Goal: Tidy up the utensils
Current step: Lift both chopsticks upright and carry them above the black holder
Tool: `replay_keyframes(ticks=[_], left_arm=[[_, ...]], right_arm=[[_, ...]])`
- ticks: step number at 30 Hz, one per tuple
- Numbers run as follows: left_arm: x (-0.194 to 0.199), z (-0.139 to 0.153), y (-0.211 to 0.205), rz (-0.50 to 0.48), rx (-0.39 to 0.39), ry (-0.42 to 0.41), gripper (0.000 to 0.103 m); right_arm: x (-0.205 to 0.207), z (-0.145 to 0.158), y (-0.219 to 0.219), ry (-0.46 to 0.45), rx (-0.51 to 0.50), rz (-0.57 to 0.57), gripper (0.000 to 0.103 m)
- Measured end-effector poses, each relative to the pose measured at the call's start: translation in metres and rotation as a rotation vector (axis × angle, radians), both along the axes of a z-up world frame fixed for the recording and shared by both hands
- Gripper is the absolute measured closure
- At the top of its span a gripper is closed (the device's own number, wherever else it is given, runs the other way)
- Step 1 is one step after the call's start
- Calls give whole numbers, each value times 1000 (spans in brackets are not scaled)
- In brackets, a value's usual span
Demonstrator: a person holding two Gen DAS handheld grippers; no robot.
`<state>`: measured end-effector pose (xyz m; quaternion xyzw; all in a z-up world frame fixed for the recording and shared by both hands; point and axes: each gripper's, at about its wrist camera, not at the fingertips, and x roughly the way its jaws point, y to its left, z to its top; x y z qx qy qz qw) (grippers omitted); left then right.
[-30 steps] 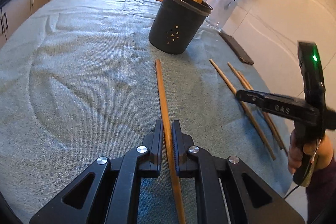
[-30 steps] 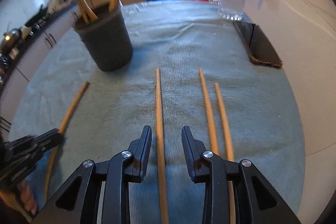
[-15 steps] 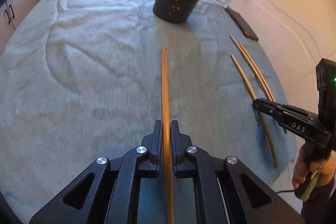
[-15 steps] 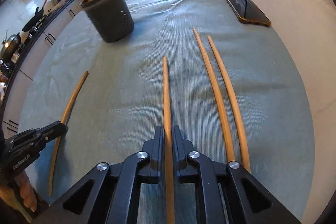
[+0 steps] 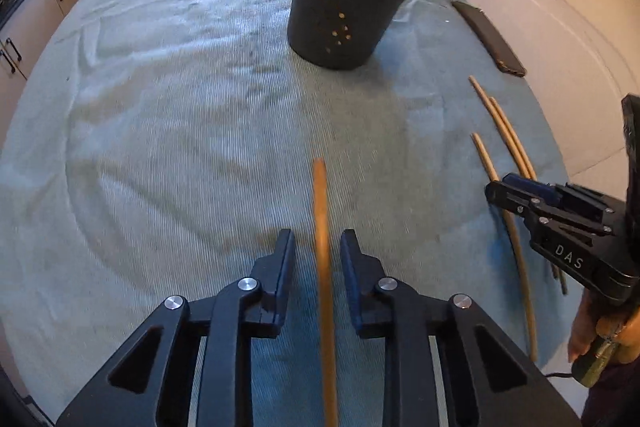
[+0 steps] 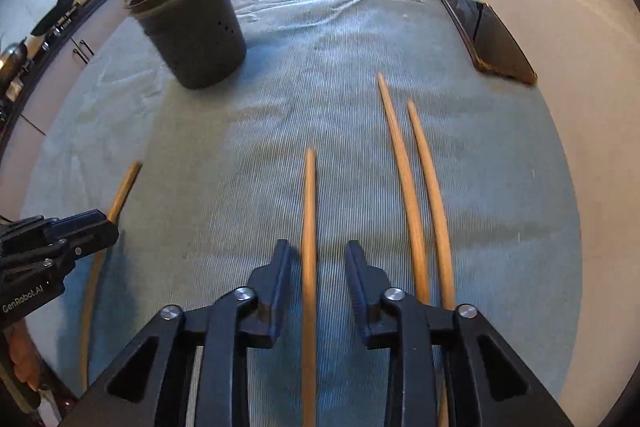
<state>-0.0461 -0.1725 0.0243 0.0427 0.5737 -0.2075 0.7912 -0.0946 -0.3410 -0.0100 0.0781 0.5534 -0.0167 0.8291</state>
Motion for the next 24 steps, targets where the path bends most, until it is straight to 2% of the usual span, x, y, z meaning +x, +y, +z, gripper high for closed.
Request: replay_keyframes(ticks=[7,8,9,10,11,13,16,18,24], left_arm=[[14,-1,-14,-3,15,-33,81],[13,-1,-14,4,3,-46,81],[13,-1,-12,9,-10,-55,81],[10,-2,-11,8,-24,-76,83],[7,-3,-13,-7,-18,-94,95],[2,-1,-10,-13,-15,-121,97],[-11,20,-2,-8,-58,-187,97],[-21,41,3,-13,-92,-240,97],[-64,104,27,-5,-200,-398,96]], right_arm=[[22,2,5,13,-53,5,77],[22,2,6,6,-55,4,78],[23,2,8,-4,-59,5,85],[22,2,8,-20,-64,4,92],[20,2,7,-31,-60,0,96],[15,5,2,-65,-11,-13,97],[6,23,-2,-131,19,-38,97],[-6,44,-5,-200,49,-41,97],[-56,110,3,-410,51,-20,97]])
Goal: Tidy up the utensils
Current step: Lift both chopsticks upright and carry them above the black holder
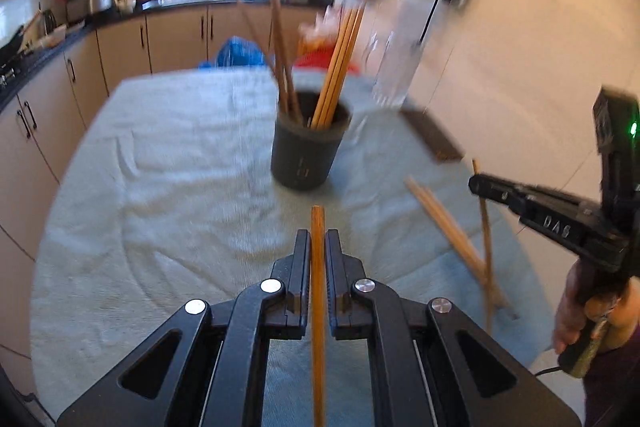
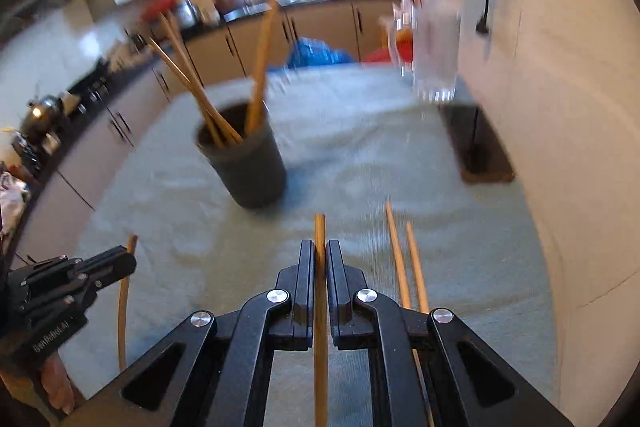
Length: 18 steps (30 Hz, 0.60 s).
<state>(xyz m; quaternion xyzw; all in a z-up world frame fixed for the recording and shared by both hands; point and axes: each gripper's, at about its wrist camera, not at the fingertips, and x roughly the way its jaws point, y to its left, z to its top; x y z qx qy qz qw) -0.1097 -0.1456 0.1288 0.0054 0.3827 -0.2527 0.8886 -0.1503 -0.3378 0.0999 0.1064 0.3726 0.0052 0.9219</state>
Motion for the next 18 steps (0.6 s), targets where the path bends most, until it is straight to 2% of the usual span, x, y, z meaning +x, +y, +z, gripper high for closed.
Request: replay_keyframes(ticks=[2,5,12,18], left_arm=[[-15,18,8,4,-40,-47,96],[-35,33,20,1,-54,-121,96],[-83,39,37,27,-46,-217,96],[-114,48,48,56,-89,-266,96]], right_arm=[[-18,14,5,-45,-2,4,97],[-41,29,7,-100,-24,10,97],[-89,48,14,-200,-77,8,97],[-119,58,23,-248,-100,5,97]])
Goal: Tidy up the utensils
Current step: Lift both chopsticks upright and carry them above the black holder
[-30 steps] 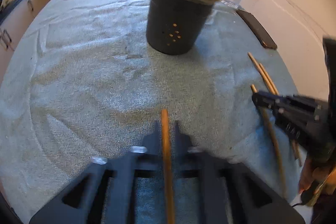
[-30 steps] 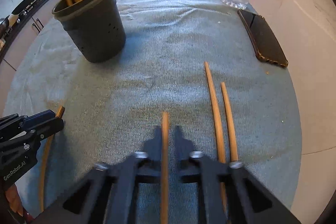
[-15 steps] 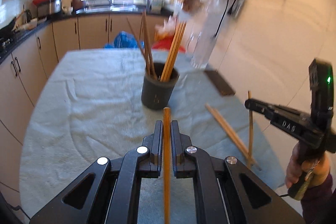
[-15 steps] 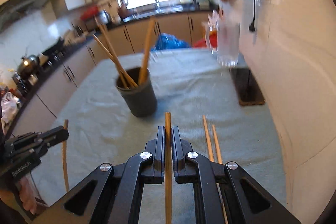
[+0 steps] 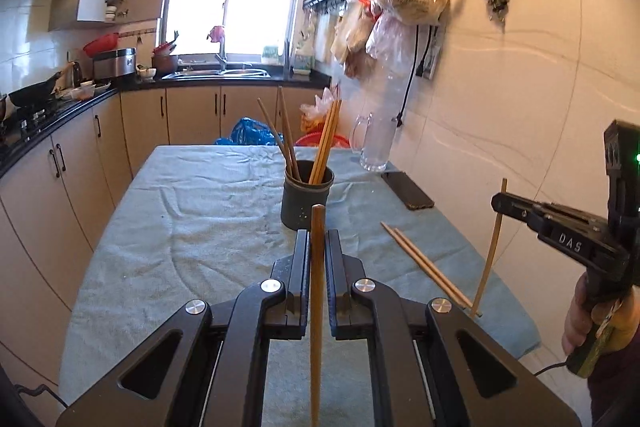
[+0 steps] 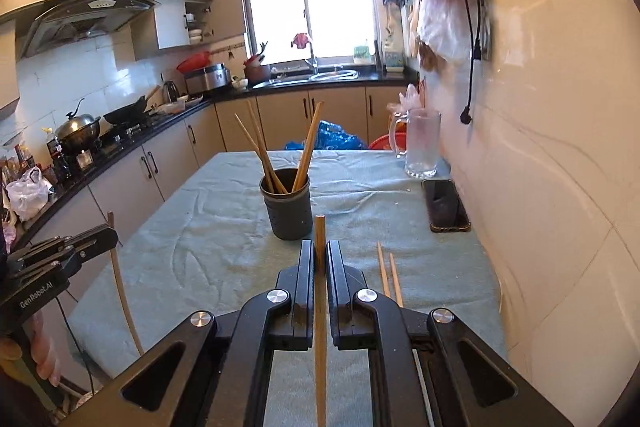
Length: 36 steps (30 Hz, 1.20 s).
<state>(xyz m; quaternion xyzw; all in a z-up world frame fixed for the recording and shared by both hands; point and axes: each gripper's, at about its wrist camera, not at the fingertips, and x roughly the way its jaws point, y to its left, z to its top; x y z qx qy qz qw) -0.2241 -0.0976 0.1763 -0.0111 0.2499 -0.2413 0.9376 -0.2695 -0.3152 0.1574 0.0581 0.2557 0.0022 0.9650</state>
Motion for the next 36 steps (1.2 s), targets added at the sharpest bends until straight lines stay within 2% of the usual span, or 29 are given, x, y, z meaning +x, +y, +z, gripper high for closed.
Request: replay_keyframes(ticks=[6,14,20,29,33,36], left_arm=[[-14,2,4,42,11,-34,96],[-14,9,8,43,27,-53,96],[-7,20,19,41,-12,-44,96],[16,38,23,27,-48,-35,96],[38,50,15,-1,-43,-26,96],[58,64,6,-10,-30,-53,96]], right_arm=[[-13,5,3,-19,-19,0,97],[-23,8,-1,-21,-25,6,97],[-22,12,-15,-19,12,-1,97],[-6,31,-18,-43,6,12,97],[11,40,-16,-48,4,24,97],[31,49,-15,-59,15,38,97]])
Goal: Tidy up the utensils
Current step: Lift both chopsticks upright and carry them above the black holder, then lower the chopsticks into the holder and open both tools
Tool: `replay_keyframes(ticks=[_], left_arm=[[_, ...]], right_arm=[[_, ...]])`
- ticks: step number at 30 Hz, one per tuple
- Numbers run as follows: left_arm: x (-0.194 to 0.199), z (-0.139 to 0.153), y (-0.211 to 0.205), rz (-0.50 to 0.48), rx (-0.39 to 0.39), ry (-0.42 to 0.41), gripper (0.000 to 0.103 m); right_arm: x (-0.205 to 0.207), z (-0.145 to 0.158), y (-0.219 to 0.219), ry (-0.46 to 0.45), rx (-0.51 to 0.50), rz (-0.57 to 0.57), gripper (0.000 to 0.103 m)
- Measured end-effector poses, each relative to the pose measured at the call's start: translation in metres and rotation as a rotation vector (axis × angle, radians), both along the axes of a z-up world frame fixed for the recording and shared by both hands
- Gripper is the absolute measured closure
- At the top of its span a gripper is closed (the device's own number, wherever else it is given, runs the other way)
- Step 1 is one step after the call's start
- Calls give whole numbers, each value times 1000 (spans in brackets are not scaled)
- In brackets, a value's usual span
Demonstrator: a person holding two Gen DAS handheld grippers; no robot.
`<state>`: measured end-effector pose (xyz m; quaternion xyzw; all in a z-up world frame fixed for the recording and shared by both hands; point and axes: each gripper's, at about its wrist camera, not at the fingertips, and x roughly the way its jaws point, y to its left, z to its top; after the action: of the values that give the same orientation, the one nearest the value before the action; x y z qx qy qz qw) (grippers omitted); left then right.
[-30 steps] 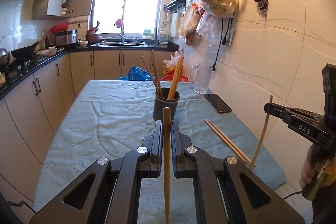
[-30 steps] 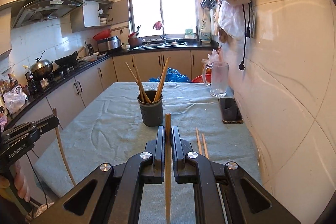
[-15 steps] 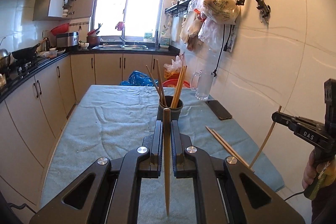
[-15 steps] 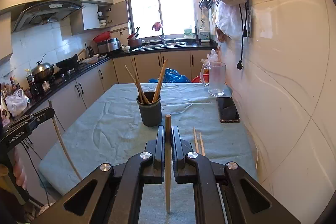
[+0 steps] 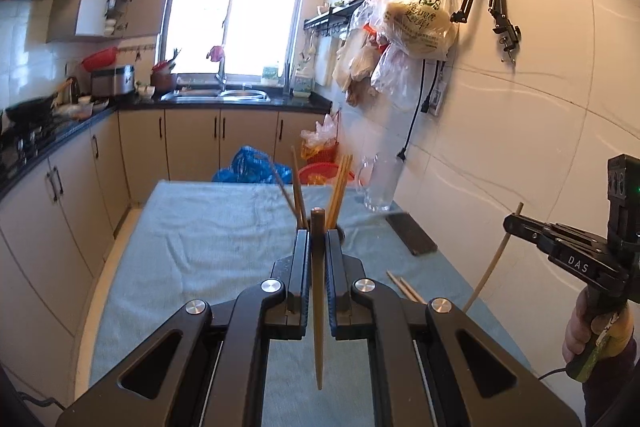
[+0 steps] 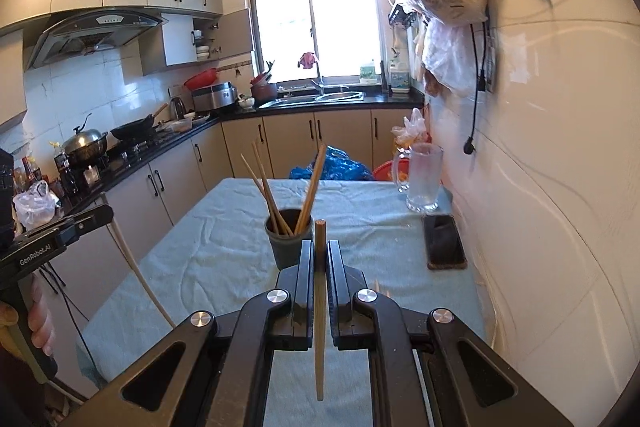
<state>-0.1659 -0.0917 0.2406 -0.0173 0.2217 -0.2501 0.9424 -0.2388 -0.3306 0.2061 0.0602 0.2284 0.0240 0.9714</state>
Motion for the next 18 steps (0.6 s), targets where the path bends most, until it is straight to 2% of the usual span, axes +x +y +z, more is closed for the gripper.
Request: replay_keyframes(ticks=[10,13,18], left_arm=[[92,51,-37,36,-74,-63,96],[120,57,-53,51,-84,-75,96],[157,50,-75,81,-82,-73,96]], right_arm=[[96,47,-2,-102,79,11,97],[127,55,-7,-129,139,11,97],[166,55,-8,-147,163,6,97]])
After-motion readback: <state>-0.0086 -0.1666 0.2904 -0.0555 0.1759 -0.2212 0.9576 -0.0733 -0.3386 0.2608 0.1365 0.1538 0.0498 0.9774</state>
